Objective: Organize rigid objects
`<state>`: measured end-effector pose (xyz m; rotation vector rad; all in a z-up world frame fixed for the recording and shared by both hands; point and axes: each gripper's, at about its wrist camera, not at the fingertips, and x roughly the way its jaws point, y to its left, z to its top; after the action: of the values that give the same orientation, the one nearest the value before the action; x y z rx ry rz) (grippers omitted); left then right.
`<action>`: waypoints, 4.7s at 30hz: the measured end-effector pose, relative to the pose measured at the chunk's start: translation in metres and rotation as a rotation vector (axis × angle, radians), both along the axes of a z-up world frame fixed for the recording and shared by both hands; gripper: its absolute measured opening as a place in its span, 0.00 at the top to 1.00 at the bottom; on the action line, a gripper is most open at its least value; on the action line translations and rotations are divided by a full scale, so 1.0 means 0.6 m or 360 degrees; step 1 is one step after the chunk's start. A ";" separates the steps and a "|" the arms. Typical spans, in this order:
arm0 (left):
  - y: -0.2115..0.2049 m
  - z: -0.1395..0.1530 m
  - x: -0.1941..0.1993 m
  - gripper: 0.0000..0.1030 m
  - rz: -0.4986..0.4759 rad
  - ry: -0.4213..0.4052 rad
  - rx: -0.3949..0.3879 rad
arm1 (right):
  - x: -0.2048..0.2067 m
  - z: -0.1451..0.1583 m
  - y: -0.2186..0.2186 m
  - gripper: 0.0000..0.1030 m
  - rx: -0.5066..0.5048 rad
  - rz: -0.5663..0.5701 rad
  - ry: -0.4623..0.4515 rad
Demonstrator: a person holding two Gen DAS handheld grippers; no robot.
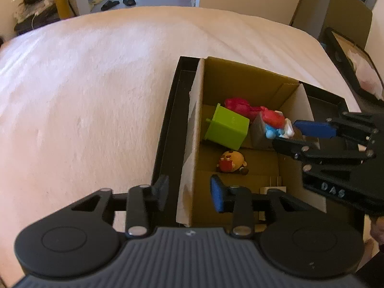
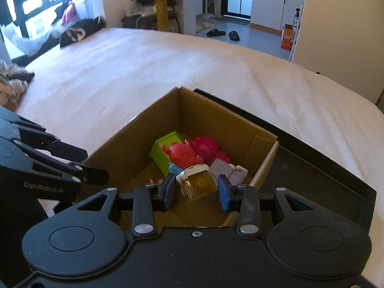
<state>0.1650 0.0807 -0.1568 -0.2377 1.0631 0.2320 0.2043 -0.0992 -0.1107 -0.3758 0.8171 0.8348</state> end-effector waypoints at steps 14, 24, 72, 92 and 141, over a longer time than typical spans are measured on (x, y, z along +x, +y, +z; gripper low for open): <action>0.003 -0.010 -0.005 0.90 -0.0018 -0.0023 -0.0041 | -0.004 0.010 -0.041 0.61 0.0104 -0.0172 0.0027; 0.008 0.004 -0.010 0.90 -0.0027 -0.0047 -0.0091 | -0.007 0.034 -0.120 0.59 0.0304 -0.0486 0.0220; -0.083 0.229 -0.125 0.10 -0.0137 -0.0260 0.0000 | -0.140 0.160 -0.241 0.00 0.0415 -0.0902 0.0186; -0.102 0.321 -0.212 0.04 -0.0119 -0.0413 0.0003 | -0.220 0.229 -0.231 0.00 0.0338 -0.0941 0.0095; -0.133 0.316 -0.281 0.04 -0.0275 -0.0412 0.0073 | -0.278 0.239 -0.236 0.00 0.0284 -0.0969 0.0033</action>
<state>-0.0034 0.0011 0.0331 -0.1296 0.8152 0.0673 0.0372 -0.2408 0.0328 0.0474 0.8077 0.3362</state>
